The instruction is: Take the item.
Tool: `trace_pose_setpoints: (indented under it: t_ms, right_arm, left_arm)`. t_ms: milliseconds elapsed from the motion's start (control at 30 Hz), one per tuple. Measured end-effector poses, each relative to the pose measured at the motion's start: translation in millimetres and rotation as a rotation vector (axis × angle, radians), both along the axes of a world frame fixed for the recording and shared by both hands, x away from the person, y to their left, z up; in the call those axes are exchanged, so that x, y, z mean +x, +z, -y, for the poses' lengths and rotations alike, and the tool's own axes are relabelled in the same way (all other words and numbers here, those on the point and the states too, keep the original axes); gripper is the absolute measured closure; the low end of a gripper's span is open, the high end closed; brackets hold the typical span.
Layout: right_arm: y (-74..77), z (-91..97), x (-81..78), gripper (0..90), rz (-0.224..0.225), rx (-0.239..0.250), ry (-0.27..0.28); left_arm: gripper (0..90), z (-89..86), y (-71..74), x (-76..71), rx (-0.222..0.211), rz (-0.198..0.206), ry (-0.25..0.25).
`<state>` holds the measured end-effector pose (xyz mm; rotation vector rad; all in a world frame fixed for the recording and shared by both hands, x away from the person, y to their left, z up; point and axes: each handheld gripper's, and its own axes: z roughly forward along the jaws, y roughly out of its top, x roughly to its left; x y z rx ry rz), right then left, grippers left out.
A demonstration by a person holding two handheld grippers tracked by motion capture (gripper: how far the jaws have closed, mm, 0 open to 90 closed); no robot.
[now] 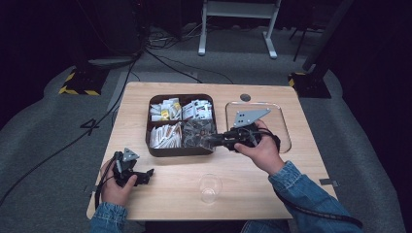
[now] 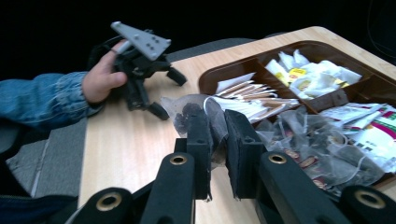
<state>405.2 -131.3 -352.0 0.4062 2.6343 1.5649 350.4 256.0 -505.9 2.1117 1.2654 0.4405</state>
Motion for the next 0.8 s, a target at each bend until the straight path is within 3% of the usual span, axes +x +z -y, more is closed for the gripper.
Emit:
trace_pose_setpoints:
  t_ms: [267,800]
  right_arm:
    - [3.9,6.0,-18.7,81.2,0.008,-0.002,0.03]
    - [-6.6,6.7,-52.3,81.2,-0.01,-0.041,0.068]
  left_arm:
    - [0.5,0.0,0.0,-0.2,0.0,0.0,0.0]
    - [0.5,0.0,-0.1,-0.4,-0.001,0.0,0.002]
